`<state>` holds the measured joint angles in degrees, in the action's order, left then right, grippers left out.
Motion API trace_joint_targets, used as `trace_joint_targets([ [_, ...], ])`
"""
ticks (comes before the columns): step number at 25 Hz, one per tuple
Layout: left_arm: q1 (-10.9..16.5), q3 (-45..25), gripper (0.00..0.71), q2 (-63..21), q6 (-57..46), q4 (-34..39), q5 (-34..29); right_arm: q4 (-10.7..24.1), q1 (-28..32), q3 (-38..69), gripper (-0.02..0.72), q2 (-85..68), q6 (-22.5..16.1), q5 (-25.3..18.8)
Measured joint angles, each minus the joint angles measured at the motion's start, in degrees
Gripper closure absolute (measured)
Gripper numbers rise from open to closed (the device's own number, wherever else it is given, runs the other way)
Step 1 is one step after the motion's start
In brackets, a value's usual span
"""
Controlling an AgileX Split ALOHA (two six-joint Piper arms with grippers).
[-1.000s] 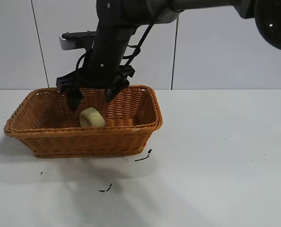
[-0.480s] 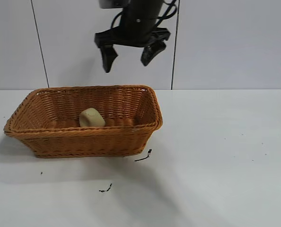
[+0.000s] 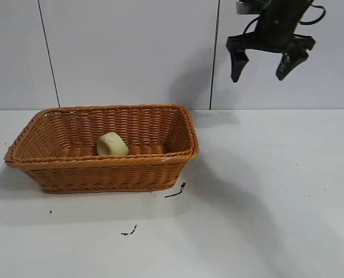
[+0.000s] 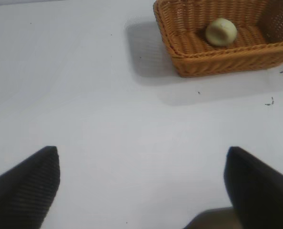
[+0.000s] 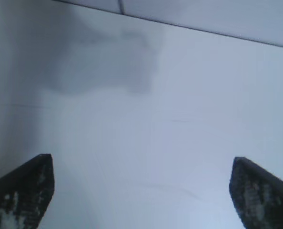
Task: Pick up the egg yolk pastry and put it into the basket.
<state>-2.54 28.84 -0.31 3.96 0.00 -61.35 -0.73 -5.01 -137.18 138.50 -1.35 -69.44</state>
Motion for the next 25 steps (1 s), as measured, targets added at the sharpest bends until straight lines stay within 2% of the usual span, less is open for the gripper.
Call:
trace_joint_targets([
  [7,0.00,0.00,0.014,0.00,0.00,0.00,0.00,0.73,2.20,1.50,0.010,-4.74,0.00,0.00],
  [11,0.00,0.00,0.014,0.00,0.00,0.00,0.00,1.27,2.71,8.06,0.010,-11.53,0.00,-0.07],
  [15,0.00,0.00,0.014,0.00,0.00,0.00,0.00,0.27,2.71,19.60,0.010,-21.58,0.00,0.03],
  [25,0.00,0.00,0.014,0.00,0.00,0.00,0.00,0.20,2.71,59.10,0.010,-58.78,0.05,0.03],
])
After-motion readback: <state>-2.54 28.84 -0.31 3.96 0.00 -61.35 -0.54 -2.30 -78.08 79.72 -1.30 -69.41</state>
